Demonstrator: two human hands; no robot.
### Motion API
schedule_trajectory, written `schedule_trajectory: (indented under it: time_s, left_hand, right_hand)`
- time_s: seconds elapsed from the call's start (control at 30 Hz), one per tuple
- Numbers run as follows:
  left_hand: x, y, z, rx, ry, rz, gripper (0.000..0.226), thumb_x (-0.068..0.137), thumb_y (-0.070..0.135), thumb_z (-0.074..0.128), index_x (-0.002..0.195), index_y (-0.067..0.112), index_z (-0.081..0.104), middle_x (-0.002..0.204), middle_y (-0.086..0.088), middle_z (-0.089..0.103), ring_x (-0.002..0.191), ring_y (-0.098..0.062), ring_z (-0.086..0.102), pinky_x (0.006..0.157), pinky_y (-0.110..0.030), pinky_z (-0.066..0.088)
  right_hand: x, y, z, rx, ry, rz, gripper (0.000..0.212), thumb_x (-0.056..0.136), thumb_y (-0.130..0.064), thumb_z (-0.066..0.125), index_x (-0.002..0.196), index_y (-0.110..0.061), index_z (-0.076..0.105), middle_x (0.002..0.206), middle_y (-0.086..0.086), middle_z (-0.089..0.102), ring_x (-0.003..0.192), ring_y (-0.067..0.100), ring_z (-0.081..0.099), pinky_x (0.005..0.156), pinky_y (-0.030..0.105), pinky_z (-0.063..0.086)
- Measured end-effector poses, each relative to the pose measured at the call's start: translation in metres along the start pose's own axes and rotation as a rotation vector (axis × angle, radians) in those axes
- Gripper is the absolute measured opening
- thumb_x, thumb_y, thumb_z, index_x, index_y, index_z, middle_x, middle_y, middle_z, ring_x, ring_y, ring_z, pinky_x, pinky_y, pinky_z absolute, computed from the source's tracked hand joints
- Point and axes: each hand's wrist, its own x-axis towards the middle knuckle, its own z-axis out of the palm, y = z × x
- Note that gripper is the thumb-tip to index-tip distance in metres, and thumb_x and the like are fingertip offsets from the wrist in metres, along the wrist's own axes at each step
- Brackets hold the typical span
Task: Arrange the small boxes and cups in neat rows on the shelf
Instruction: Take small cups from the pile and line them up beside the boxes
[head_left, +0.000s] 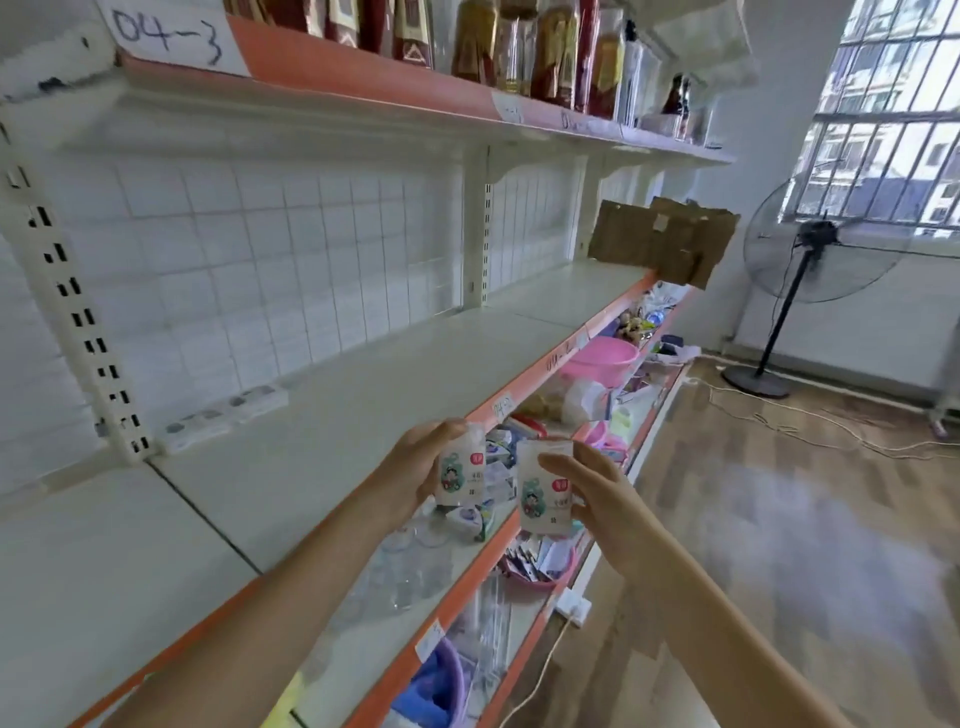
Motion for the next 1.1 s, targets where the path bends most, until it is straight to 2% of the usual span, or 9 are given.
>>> schedule_trajectory:
  time_s: [0.07,0.2,0.3,0.4,0.57,0.73,0.83,0.97,1.1]
  left_hand:
    - [0.039,0.008,-0.004,0.015,0.015,0.03,0.012,0.091,0.017,0.048,0.092,0.012,0.059,0.074,-0.005,0.066,0.068,-0.015,0.063,0.06,-0.025,0.049]
    - [0.107,0.024,-0.02,0.016,0.077,0.06,0.006,0.086,0.018,0.058,0.091,0.014,0.057,0.08,-0.008,0.06,0.071,-0.018,0.058,0.066,-0.029,0.046]
    - [0.145,0.031,-0.035,0.045,0.102,0.066,0.014,0.081,0.021,0.061,0.091,0.014,0.057,0.081,-0.008,0.059,0.072,-0.018,0.06,0.068,-0.029,0.046]
    - [0.174,0.031,-0.054,0.044,0.202,0.061,0.003,0.089,0.015,0.055,0.09,0.015,0.057,0.085,-0.01,0.059,0.075,-0.021,0.059,0.071,-0.029,0.045]
    - [0.215,0.024,-0.088,0.16,0.377,0.028,0.025,0.088,0.022,0.057,0.111,0.011,0.059,0.107,-0.011,0.062,0.093,-0.022,0.061,0.081,-0.031,0.047]
    - [0.256,0.022,-0.107,0.218,0.533,0.035,0.039,0.08,0.037,0.064,0.114,0.019,0.058,0.111,-0.003,0.063,0.104,-0.019,0.059,0.09,-0.035,0.045]
    - [0.283,0.022,-0.111,0.216,0.61,0.055,0.028,0.085,0.03,0.06,0.112,0.021,0.056,0.113,-0.004,0.062,0.105,-0.019,0.058,0.086,-0.032,0.045]
    - [0.317,0.016,-0.107,0.183,0.742,0.057,0.039,0.08,0.034,0.066,0.115,0.02,0.056,0.113,0.0,0.06,0.104,-0.015,0.058,0.088,-0.03,0.046]
    - [0.342,0.013,-0.106,0.155,0.859,0.058,0.055,0.065,0.044,0.069,0.116,0.027,0.057,0.112,0.004,0.056,0.103,-0.011,0.057,0.091,-0.03,0.046]
  right_hand:
    - [0.033,-0.008,-0.01,-0.018,0.011,0.005,0.062,0.062,-0.037,0.068,0.118,-0.014,0.056,0.106,0.012,0.065,0.087,0.022,0.066,0.085,0.054,0.047]
    - [0.101,-0.026,-0.026,-0.02,0.0,-0.036,0.065,0.065,-0.029,0.075,0.123,-0.007,0.052,0.11,0.013,0.063,0.097,0.024,0.061,0.077,0.034,0.049]
    - [0.152,-0.03,-0.026,0.034,-0.021,-0.018,0.063,0.067,-0.029,0.074,0.122,-0.007,0.052,0.111,0.015,0.062,0.101,0.027,0.061,0.08,0.033,0.049]
    - [0.2,-0.026,-0.016,0.051,-0.072,0.02,0.067,0.063,-0.031,0.067,0.123,-0.006,0.051,0.111,0.016,0.063,0.102,0.028,0.061,0.087,0.042,0.05]
    - [0.274,-0.027,0.002,0.024,-0.245,0.01,0.051,0.069,-0.028,0.064,0.116,-0.01,0.057,0.105,0.014,0.066,0.098,0.029,0.064,0.078,0.036,0.053]
    - [0.361,-0.032,0.014,0.03,-0.386,0.004,0.046,0.066,-0.025,0.063,0.11,-0.011,0.06,0.1,0.011,0.068,0.094,0.027,0.064,0.071,0.032,0.049]
    - [0.409,-0.035,0.015,0.004,-0.496,-0.002,0.047,0.066,-0.028,0.064,0.111,-0.012,0.061,0.102,0.011,0.069,0.096,0.027,0.064,0.078,0.035,0.05]
    - [0.468,-0.038,0.008,-0.056,-0.625,0.017,0.049,0.065,-0.031,0.065,0.111,-0.016,0.062,0.103,0.006,0.069,0.099,0.023,0.064,0.088,0.038,0.047]
    - [0.517,-0.038,0.001,-0.099,-0.725,0.015,0.049,0.068,-0.029,0.073,0.114,-0.018,0.062,0.105,0.005,0.069,0.101,0.023,0.063,0.087,0.036,0.047]
